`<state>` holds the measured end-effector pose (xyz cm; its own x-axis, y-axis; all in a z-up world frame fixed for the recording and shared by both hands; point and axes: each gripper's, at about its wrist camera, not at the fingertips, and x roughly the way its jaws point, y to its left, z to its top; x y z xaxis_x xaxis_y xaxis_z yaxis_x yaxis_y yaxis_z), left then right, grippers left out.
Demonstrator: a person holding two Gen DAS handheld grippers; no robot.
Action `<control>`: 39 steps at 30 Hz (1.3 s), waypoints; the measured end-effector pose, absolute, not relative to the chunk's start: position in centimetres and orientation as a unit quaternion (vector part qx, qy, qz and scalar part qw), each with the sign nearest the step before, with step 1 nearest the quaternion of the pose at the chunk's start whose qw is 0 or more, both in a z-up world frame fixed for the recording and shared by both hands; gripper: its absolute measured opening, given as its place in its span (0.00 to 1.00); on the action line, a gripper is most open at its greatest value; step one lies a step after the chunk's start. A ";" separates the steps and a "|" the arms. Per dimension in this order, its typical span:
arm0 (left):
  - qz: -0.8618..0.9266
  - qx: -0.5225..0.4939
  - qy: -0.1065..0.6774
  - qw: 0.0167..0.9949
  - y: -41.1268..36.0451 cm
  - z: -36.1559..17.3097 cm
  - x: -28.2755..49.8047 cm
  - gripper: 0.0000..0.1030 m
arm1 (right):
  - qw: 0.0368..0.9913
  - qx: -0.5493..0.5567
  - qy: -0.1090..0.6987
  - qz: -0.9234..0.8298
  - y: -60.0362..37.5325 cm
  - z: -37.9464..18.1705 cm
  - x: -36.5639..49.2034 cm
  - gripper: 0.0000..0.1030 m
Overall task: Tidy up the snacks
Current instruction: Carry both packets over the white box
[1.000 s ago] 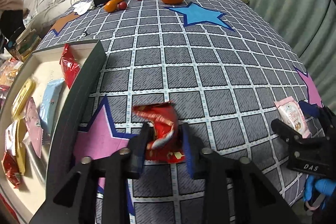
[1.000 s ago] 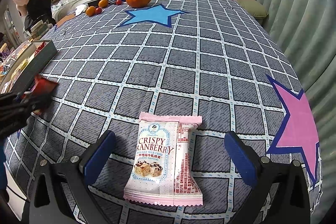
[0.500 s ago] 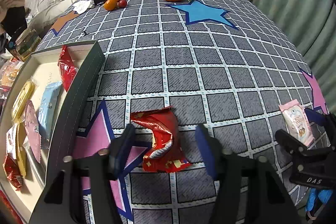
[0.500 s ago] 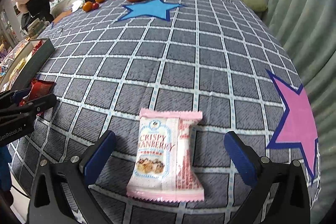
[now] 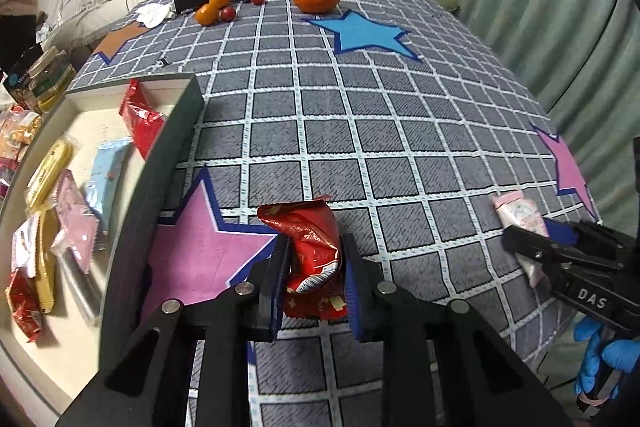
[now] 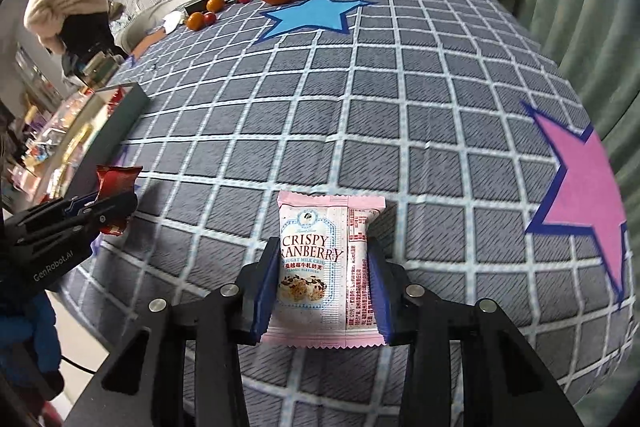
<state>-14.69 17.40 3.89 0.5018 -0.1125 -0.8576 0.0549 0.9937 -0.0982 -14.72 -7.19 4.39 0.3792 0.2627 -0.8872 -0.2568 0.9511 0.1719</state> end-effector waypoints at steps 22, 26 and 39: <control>-0.007 -0.081 0.423 0.902 26.2 9.4 -17.9 0.26 | 0.821 -0.029 0.512 0.249 3.9 9.0 -14.6 0.41; 0.031 -0.085 0.419 0.903 29.6 9.6 -18.1 0.26 | 0.814 -0.043 0.506 0.282 7.9 9.9 -14.1 0.41; 0.099 -0.142 0.457 0.872 36.9 5.5 -18.6 0.28 | 0.772 -0.091 0.514 0.363 21.1 8.9 -13.0 0.41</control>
